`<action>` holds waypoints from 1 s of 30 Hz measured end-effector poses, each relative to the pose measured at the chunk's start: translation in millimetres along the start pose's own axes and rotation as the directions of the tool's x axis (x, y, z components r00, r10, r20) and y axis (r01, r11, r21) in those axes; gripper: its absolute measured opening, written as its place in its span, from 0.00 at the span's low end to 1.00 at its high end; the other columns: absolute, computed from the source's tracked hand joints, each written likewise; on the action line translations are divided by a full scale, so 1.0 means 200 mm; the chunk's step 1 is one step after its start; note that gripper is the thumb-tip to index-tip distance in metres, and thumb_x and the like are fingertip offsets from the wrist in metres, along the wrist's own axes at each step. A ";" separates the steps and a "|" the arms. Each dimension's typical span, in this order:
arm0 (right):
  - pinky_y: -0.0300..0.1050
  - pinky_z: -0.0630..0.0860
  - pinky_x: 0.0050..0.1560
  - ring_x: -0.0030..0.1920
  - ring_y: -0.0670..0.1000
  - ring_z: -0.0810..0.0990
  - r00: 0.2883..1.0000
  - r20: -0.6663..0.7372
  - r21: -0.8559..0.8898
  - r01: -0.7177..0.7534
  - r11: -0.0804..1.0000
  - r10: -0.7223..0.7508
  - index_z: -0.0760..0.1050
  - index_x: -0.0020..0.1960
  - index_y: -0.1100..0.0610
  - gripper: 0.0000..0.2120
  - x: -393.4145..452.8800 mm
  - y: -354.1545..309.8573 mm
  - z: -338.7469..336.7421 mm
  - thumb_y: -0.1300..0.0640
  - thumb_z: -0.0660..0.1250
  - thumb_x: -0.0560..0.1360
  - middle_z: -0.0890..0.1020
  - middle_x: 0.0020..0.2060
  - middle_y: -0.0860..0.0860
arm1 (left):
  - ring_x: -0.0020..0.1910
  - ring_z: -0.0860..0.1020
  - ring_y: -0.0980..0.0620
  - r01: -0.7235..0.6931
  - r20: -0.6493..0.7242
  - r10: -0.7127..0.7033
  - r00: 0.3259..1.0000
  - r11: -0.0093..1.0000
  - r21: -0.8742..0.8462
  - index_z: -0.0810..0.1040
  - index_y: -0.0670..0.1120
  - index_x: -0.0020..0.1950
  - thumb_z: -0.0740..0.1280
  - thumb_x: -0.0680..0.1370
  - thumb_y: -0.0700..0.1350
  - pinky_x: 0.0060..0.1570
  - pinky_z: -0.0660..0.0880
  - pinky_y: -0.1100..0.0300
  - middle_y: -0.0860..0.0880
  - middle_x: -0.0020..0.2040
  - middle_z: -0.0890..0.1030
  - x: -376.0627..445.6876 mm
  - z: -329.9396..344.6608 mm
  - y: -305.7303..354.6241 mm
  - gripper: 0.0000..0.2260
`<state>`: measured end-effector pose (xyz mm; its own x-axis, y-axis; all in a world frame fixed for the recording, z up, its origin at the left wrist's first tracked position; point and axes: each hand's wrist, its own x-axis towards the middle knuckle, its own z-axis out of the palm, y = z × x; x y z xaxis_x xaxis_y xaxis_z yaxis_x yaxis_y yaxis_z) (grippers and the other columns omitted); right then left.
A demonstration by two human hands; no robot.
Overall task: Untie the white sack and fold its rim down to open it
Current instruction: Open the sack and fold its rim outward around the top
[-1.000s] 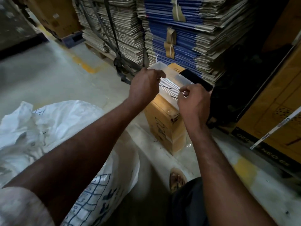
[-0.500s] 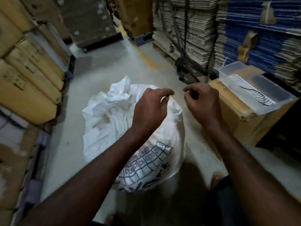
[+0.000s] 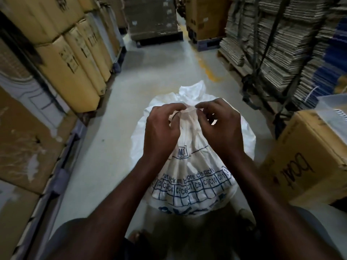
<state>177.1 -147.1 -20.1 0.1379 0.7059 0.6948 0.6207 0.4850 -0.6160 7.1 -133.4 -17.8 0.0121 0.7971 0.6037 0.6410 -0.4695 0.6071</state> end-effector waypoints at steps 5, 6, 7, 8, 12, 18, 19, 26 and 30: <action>0.48 0.79 0.51 0.60 0.51 0.77 0.992 0.119 -0.152 0.050 0.987 -0.032 0.79 0.70 0.52 0.20 0.01 0.00 0.13 0.61 0.72 0.79 0.78 0.60 0.49 | 0.56 0.82 0.56 0.086 -0.077 -0.091 0.993 0.994 -0.061 0.87 0.51 0.59 0.71 0.80 0.35 0.52 0.81 0.60 0.60 0.55 0.87 -0.01 -0.02 -0.14 0.13; 0.47 0.79 0.51 0.62 0.52 0.75 0.990 0.137 -0.184 0.056 0.981 -0.031 0.78 0.72 0.51 0.22 0.02 0.00 0.15 0.60 0.73 0.79 0.77 0.64 0.49 | 0.56 0.82 0.56 0.088 -0.079 -0.093 0.992 0.994 -0.070 0.87 0.50 0.59 0.71 0.80 0.34 0.51 0.80 0.63 0.59 0.55 0.87 -0.02 -0.02 -0.17 0.14; 0.47 0.79 0.50 0.63 0.52 0.74 0.987 0.158 -0.214 0.063 0.975 -0.029 0.75 0.74 0.50 0.26 0.02 0.01 0.17 0.60 0.74 0.78 0.75 0.67 0.48 | 0.57 0.82 0.56 0.090 -0.077 -0.096 0.992 0.993 -0.079 0.87 0.50 0.59 0.72 0.80 0.34 0.51 0.80 0.64 0.59 0.55 0.87 -0.03 -0.02 -0.20 0.13; 0.47 0.80 0.48 0.64 0.52 0.73 0.983 0.184 -0.242 0.069 0.968 -0.024 0.73 0.77 0.48 0.30 0.02 0.02 0.18 0.59 0.75 0.78 0.73 0.71 0.47 | 0.57 0.82 0.56 0.092 -0.069 -0.098 0.993 0.992 -0.086 0.87 0.50 0.59 0.72 0.80 0.34 0.51 0.80 0.65 0.59 0.55 0.87 -0.04 -0.02 -0.23 0.13; 0.49 0.79 0.51 0.63 0.54 0.71 0.969 0.244 -0.366 0.063 0.929 0.030 0.65 0.82 0.46 0.37 0.02 0.07 0.27 0.57 0.75 0.77 0.72 0.72 0.49 | 0.59 0.82 0.57 0.096 -0.068 -0.102 0.992 0.991 -0.091 0.88 0.50 0.59 0.73 0.80 0.34 0.53 0.81 0.60 0.59 0.56 0.87 -0.04 -0.01 -0.35 0.13; 0.58 0.76 0.51 0.49 0.58 0.77 0.961 0.274 -0.475 0.168 0.864 -0.036 0.84 0.64 0.52 0.17 -0.05 0.07 0.31 0.60 0.75 0.75 0.83 0.47 0.51 | 0.62 0.81 0.54 -0.022 -0.192 0.014 0.981 0.999 -0.040 0.87 0.48 0.57 0.72 0.81 0.36 0.61 0.79 0.56 0.57 0.58 0.87 0.06 -0.06 -0.40 0.10; 0.56 0.74 0.50 0.48 0.58 0.78 0.950 0.308 -0.480 0.193 0.856 -0.042 0.85 0.62 0.52 0.16 -0.07 0.06 0.32 0.60 0.75 0.75 0.83 0.46 0.50 | 0.62 0.81 0.53 -0.038 -0.198 0.033 0.980 0.999 -0.022 0.88 0.47 0.57 0.72 0.82 0.36 0.63 0.78 0.57 0.56 0.58 0.87 0.07 -0.07 -0.40 0.09; 0.53 0.69 0.51 0.46 0.54 0.80 0.852 0.521 -0.418 0.315 0.852 -0.059 0.86 0.57 0.48 0.15 -0.21 -0.02 0.30 0.59 0.77 0.71 0.82 0.41 0.46 | 0.56 0.84 0.55 -0.054 0.024 0.055 0.998 0.998 -0.025 0.87 0.47 0.61 0.72 0.83 0.43 0.59 0.80 0.58 0.54 0.56 0.88 0.06 -0.05 -0.42 0.08; 0.52 0.72 0.52 0.45 0.52 0.82 0.718 0.695 -0.358 0.383 0.852 -0.031 0.86 0.55 0.45 0.15 -0.23 -0.03 0.26 0.57 0.73 0.70 0.84 0.40 0.45 | 0.58 0.84 0.54 0.006 0.259 -0.006 0.966 1.000 0.004 0.87 0.50 0.61 0.74 0.81 0.48 0.61 0.80 0.53 0.55 0.57 0.87 0.01 0.01 -0.47 0.10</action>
<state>127.5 -156.1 -67.7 -0.4569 0.8507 0.2599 0.8575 0.4989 -0.1255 -51.3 -86.8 -73.8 0.2060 0.8712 0.4457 0.6439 -0.4636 0.6087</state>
